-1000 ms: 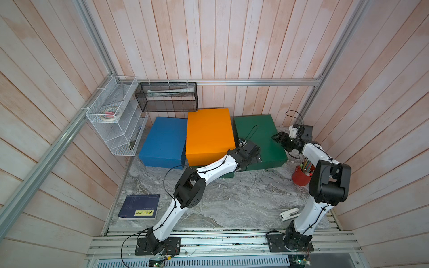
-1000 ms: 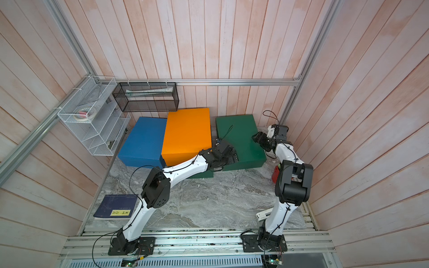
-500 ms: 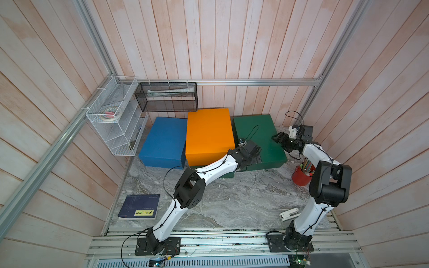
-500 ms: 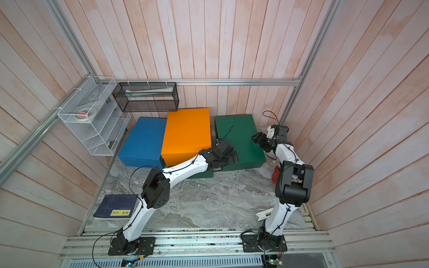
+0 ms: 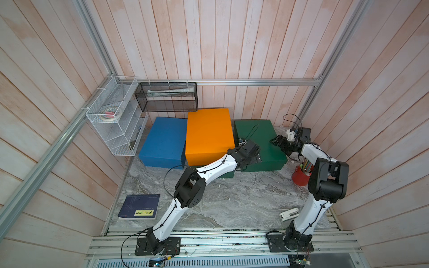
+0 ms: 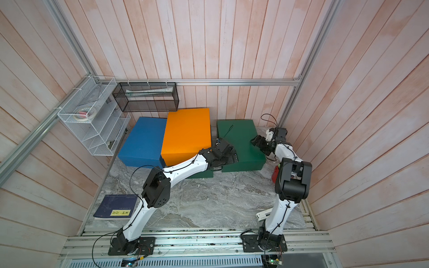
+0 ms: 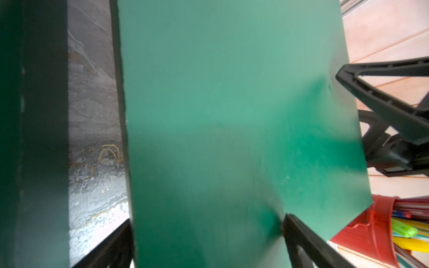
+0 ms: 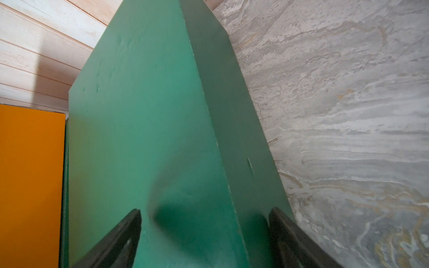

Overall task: Stack the shoeboxes
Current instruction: Pick up the shoebox from the center of the board.

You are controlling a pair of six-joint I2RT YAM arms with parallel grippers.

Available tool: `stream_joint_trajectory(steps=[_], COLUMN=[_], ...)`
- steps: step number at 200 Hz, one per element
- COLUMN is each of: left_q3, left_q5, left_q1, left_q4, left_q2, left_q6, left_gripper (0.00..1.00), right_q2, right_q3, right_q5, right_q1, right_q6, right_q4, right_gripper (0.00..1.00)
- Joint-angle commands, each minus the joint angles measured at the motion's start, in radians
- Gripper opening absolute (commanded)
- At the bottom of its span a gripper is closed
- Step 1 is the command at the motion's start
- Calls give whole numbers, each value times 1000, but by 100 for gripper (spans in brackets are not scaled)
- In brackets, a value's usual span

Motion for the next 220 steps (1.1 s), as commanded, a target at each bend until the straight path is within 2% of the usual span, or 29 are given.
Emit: stream_joint_trajectory(steps=[1,40,89,220], left_q3=[42,44,52,110], left_q5=[84,111,94,47], left_q1=[-9,-9,-16,-50], left_q4=[109,123,117,77], left_q2=[60,56,7,-102], left_q6=[52,50,62,95], left_gripper=[100,99,99,98], right_q2=[31,-19,-106,-300], right_q3=[-39,-91,-82,-27], right_q5=[-129,-181,-189,-176], right_q1=[32,42,51,61], right_q6=[12,43,69,115], right_q4=[-51,-1,-7,-68], right_gripper=[84,77,72,72])
